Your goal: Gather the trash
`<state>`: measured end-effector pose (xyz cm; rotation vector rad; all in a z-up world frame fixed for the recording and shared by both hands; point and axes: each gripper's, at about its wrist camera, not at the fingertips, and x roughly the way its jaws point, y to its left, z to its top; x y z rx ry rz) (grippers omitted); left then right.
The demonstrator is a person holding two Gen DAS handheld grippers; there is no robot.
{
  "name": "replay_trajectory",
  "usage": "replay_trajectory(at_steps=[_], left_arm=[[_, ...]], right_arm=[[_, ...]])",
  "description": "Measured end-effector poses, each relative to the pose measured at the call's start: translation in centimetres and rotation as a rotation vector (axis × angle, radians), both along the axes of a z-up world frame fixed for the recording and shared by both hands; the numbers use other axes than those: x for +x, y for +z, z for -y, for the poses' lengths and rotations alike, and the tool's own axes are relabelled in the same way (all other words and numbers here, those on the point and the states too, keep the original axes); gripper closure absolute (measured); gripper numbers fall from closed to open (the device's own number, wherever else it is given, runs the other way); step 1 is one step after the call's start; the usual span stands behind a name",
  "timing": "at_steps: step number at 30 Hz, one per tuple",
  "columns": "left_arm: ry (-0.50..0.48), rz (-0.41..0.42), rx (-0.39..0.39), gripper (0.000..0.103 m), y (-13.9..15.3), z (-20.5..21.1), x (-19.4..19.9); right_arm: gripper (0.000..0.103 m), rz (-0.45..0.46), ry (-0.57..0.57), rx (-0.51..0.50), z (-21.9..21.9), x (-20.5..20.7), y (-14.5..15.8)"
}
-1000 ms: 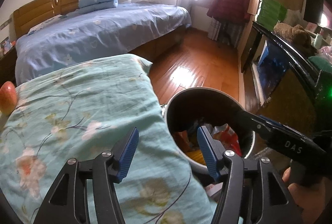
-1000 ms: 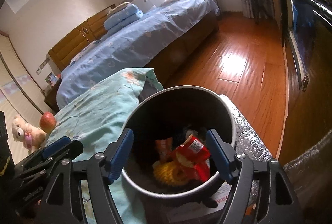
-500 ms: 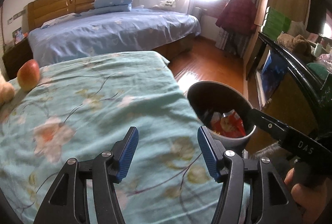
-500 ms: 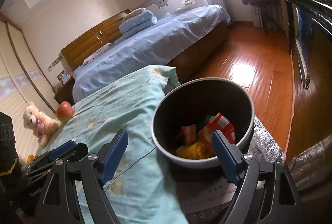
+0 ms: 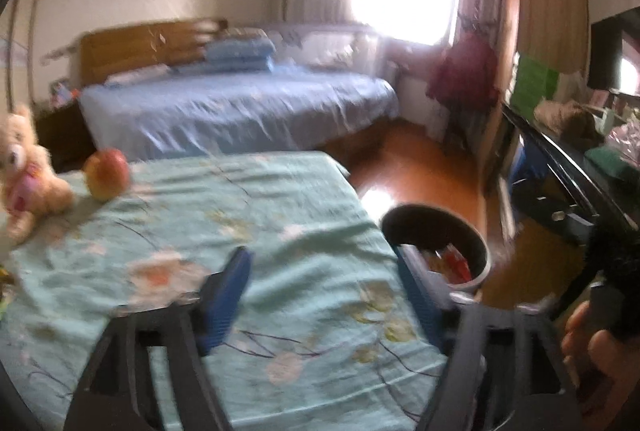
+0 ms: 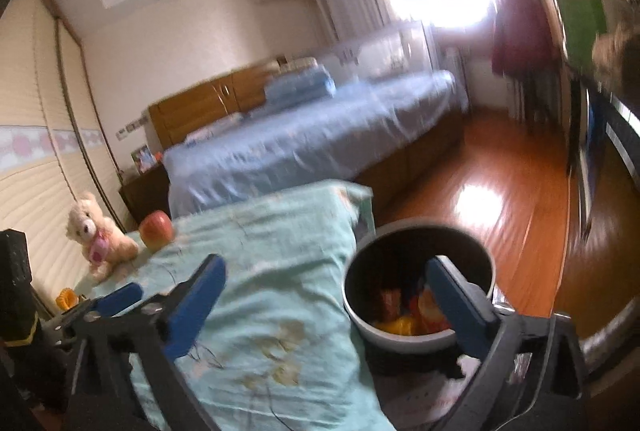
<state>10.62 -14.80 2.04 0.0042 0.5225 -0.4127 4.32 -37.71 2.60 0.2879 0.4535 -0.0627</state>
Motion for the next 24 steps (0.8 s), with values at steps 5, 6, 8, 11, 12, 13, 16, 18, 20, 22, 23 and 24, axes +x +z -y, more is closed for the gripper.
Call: replay_trajectory(at_steps=[5, 6, 8, 11, 12, 13, 16, 18, 20, 22, 23, 24], left_arm=[[0.071, 0.106, 0.011, 0.008, -0.4, -1.3, -2.2], [0.08, 0.116, 0.016, 0.008, -0.6, -1.4, -2.4], [0.098, 0.13, 0.024, 0.008, -1.2, -1.4, -2.9], [0.121, 0.157, 0.038, 0.008, -1.9, -1.2, -3.6], [0.131, 0.166, 0.046, 0.007, -2.1, -1.0, -3.6], [0.139, 0.172, 0.051, 0.005, -2.3, -0.8, -3.7], [0.152, 0.187, 0.06, 0.003, -2.8, -0.2, -3.7], [0.158, 0.203, 0.071, 0.003, -3.1, 0.0, -3.9], [0.166, 0.212, 0.077, 0.002, -3.3, 0.2, -4.1], [0.169, 0.214, 0.08, 0.002, -3.4, 0.2, -4.0], [0.176, 0.216, 0.084, 0.002, -3.4, 0.2, -4.1], [0.177, 0.216, 0.082, 0.002, -3.4, 0.2, -4.2]], right_arm=[[0.0, 0.042, -0.01, -0.1, -1.7, -0.3, 0.1], [0.0, 0.043, -0.012, -0.105, -1.8, -0.2, -0.3], [0.0, 0.039, -0.016, -0.101, -1.9, 0.1, -1.5], [0.0, 0.032, -0.019, -0.094, -2.0, 0.3, -3.0], [0.0, 0.026, -0.019, -0.095, -2.1, 0.4, -3.6], [0.0, 0.022, -0.02, -0.1, -2.1, 0.5, -4.0], [0.0, 0.016, -0.015, -0.108, -2.3, 0.3, -4.6], [0.0, 0.008, -0.013, -0.112, -2.5, 0.4, -4.9], [0.0, 0.005, -0.012, -0.114, -2.6, 0.4, -5.0], [0.0, 0.007, -0.014, -0.119, -2.7, 0.3, -4.8], [0.0, 0.007, -0.014, -0.122, -2.7, 0.3, -4.8], [0.0, 0.006, -0.016, -0.124, -2.8, 0.3, -4.7]])
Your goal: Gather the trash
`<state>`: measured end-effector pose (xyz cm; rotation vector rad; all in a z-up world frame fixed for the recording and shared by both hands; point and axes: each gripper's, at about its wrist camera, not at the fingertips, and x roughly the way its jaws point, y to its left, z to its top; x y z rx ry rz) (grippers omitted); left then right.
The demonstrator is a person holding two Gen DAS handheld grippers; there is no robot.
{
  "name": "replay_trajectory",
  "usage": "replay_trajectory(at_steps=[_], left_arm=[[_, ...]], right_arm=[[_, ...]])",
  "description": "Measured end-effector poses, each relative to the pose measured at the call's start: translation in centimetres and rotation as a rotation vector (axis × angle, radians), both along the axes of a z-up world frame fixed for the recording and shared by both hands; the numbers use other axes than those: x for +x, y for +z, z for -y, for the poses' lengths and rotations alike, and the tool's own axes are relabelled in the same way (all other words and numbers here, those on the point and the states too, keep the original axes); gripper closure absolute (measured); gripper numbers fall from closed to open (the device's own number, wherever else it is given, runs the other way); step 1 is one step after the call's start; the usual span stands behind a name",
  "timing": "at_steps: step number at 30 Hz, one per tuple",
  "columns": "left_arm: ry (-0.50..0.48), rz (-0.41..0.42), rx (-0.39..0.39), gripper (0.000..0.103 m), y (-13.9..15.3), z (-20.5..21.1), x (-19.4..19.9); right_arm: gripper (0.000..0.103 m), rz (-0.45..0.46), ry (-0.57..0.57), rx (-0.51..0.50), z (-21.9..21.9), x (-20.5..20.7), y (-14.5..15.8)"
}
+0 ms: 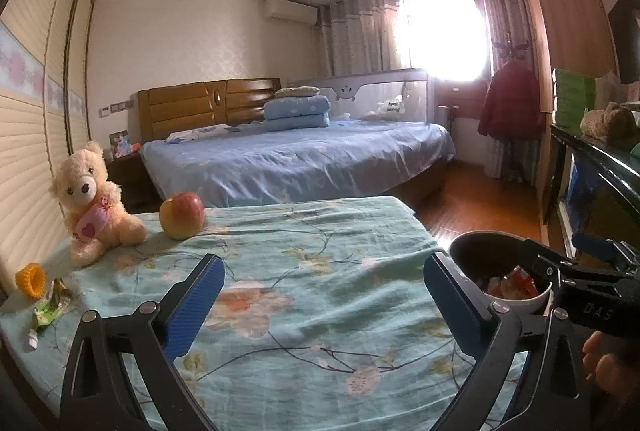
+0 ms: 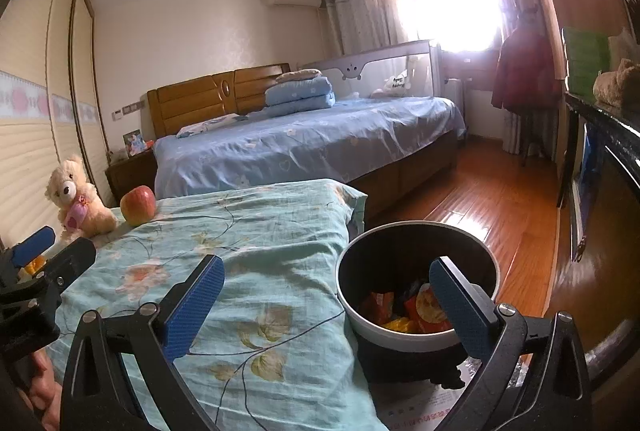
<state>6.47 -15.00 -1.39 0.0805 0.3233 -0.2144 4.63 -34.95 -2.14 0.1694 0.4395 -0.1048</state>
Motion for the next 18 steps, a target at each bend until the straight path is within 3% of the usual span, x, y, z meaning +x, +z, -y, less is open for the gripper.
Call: replay_trajectory(at_steps=[18], left_arm=[[0.012, -0.013, -0.005, 0.001, 0.0, -0.84, 0.92]], right_arm=[[0.0, -0.001, 0.007, -0.026, -0.91, 0.18, 0.36]])
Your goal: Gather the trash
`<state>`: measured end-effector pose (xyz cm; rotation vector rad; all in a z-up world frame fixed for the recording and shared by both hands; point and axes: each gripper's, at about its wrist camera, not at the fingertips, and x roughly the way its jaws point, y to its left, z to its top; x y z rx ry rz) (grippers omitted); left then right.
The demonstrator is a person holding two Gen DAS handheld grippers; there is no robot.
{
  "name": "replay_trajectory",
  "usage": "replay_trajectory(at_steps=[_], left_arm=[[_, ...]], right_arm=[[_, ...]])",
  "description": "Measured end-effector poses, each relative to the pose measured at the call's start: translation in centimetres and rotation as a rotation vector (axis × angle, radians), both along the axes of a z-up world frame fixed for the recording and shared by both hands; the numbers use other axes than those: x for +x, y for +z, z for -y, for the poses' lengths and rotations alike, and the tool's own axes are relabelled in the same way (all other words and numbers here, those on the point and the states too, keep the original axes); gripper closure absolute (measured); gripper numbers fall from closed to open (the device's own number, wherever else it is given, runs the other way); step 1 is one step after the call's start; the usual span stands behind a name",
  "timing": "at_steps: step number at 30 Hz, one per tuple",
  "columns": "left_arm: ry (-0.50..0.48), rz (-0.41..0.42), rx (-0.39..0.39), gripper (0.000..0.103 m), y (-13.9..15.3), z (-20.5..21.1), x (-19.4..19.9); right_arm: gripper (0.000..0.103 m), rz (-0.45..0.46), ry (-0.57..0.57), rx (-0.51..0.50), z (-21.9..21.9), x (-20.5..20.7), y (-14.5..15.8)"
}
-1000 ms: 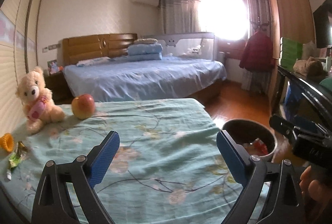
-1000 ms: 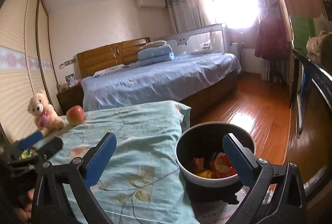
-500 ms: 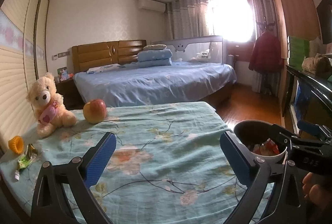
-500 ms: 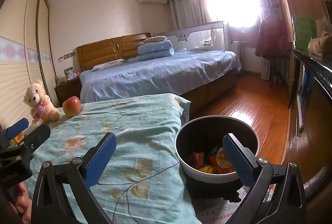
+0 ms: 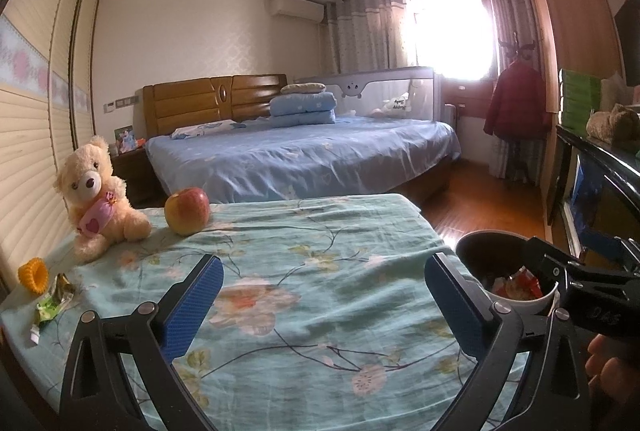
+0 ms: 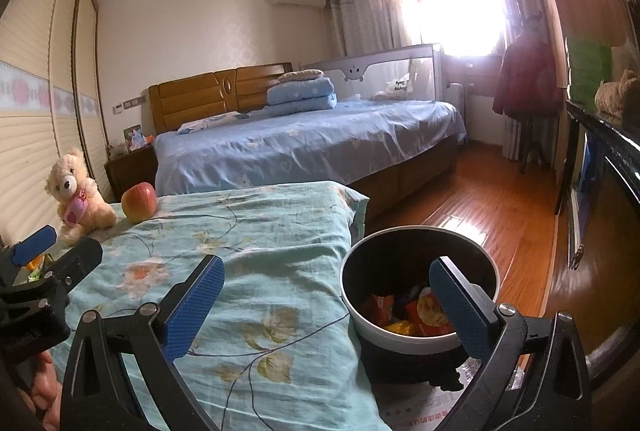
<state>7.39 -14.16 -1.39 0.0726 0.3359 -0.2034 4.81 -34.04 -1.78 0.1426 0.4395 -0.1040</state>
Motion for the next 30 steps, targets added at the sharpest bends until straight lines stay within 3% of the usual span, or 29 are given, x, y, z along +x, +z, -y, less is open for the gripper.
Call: replay_trajectory(at_steps=[30], left_arm=[[0.0, 0.001, -0.005, 0.001, -0.21, -0.61, -0.08]], right_arm=[[0.0, 0.001, 0.002, -0.001, -0.26, -0.04, 0.1]])
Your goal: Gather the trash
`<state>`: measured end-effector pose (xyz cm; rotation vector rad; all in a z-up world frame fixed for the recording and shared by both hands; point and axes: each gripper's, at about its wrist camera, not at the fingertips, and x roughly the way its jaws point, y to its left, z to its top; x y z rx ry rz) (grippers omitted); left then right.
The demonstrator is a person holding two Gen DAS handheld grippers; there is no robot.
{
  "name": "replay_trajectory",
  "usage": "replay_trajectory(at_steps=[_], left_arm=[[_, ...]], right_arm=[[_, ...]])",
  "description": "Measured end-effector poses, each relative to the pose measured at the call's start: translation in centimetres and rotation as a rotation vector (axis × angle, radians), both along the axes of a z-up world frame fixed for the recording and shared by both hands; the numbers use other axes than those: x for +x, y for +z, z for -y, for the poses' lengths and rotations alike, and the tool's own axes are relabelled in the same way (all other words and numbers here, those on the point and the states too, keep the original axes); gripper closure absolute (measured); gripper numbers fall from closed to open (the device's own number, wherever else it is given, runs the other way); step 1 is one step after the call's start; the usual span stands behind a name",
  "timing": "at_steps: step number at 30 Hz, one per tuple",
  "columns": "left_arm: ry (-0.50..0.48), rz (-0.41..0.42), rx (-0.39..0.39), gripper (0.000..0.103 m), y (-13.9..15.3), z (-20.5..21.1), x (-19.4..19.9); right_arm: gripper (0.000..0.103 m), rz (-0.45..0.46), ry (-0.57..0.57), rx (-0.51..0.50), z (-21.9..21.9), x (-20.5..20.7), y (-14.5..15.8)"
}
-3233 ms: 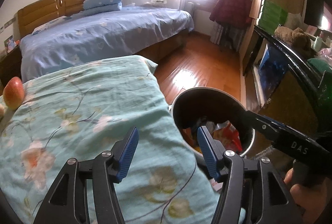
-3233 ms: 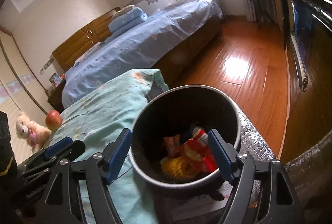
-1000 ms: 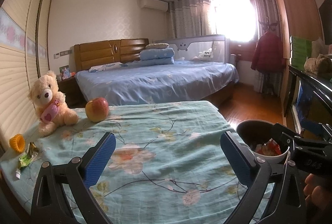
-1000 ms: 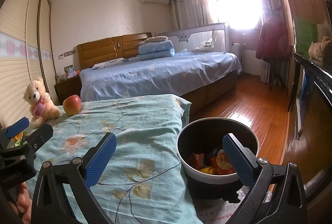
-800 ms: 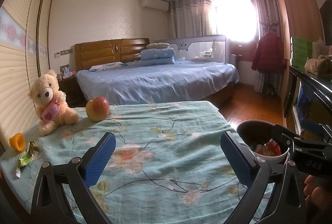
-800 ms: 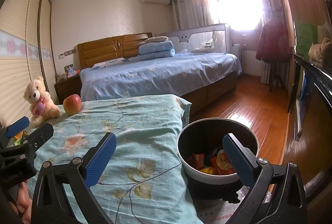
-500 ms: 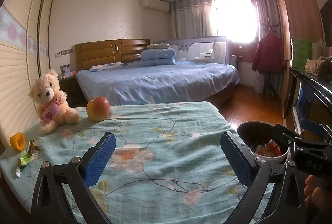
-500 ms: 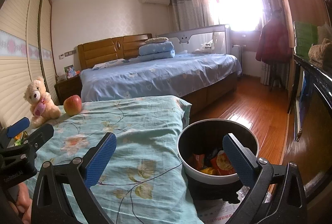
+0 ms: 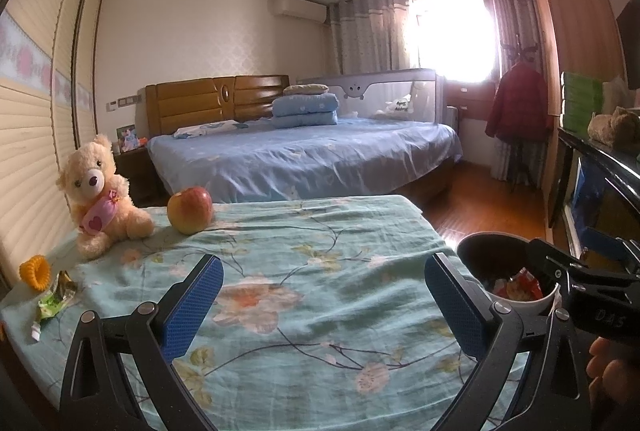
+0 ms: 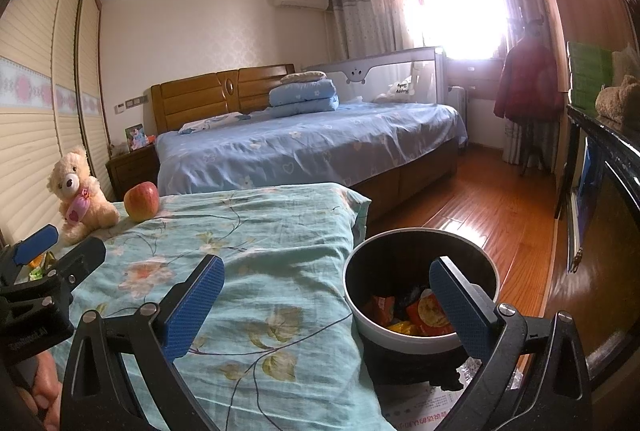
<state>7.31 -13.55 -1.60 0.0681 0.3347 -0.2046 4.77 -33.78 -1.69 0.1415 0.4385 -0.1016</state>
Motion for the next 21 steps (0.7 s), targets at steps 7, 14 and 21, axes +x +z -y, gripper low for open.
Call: replay_trajectory(at_steps=[7, 14, 21], left_arm=[[-0.001, -0.002, -0.002, 0.001, -0.01, -0.08, 0.01], [-0.004, -0.005, -0.001, 0.001, -0.04, -0.11, 0.07], [-0.004, -0.007, -0.002, 0.001, -0.07, -0.09, 0.12]], right_arm=[[0.0, -0.006, 0.002, -0.004, -0.06, -0.03, 0.03], [0.0, -0.005, 0.003, -0.004, -0.09, -0.05, 0.03], [0.0, -0.005, 0.002, -0.004, -0.07, -0.02, -0.02]])
